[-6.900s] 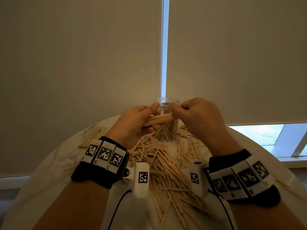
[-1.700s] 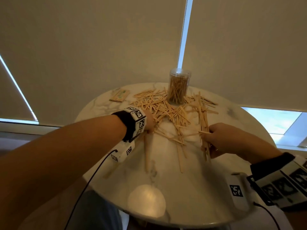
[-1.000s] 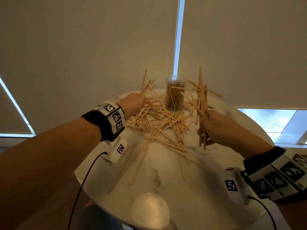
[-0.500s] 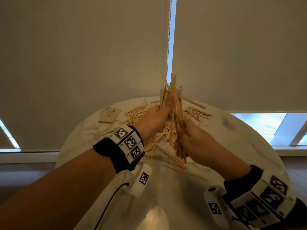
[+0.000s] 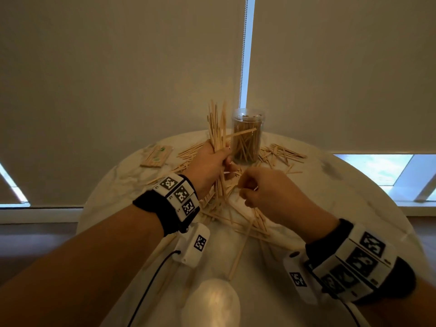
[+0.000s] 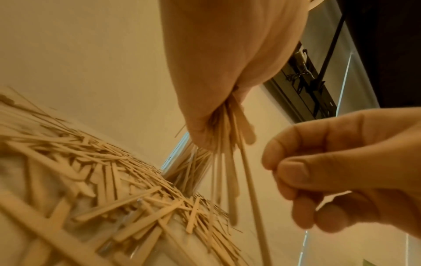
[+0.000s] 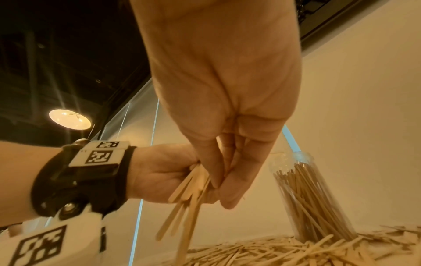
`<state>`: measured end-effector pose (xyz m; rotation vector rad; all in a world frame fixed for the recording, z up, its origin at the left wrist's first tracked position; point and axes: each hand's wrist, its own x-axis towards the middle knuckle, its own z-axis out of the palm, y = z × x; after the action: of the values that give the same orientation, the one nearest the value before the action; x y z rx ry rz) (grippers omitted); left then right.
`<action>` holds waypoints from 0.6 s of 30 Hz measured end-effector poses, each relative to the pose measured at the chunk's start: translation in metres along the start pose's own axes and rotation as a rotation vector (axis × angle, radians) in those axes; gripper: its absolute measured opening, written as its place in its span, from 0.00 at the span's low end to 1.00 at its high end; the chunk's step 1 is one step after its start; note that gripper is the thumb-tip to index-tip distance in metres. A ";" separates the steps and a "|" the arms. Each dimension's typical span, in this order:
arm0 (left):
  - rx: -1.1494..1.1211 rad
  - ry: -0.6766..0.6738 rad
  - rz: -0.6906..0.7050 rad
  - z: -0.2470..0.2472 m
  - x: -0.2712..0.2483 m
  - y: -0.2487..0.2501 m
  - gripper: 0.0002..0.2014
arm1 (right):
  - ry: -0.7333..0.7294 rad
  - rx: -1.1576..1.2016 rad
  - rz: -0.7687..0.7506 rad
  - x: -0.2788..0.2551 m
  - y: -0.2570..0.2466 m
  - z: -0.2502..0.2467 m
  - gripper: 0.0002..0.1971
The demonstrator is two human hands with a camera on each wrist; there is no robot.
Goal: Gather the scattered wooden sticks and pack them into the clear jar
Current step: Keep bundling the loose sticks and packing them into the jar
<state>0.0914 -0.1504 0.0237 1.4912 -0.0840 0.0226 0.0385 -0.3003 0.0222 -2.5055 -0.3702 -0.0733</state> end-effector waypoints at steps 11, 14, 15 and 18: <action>-0.009 -0.208 0.105 0.004 -0.024 0.010 0.11 | 0.207 -0.305 -0.067 0.024 -0.009 -0.047 0.11; -0.033 -0.112 0.124 0.001 -0.027 0.016 0.14 | 0.168 -0.045 -0.057 0.015 -0.012 -0.051 0.09; -0.028 -0.093 0.141 0.000 -0.028 0.017 0.14 | 0.208 0.052 -0.068 0.010 -0.013 -0.052 0.09; -0.010 -0.139 0.168 0.001 -0.035 0.020 0.14 | 0.295 0.213 -0.117 -0.004 -0.020 -0.048 0.07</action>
<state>0.0548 -0.1488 0.0410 1.4710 -0.3204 0.0540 0.0308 -0.3131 0.0728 -2.2197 -0.3796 -0.4234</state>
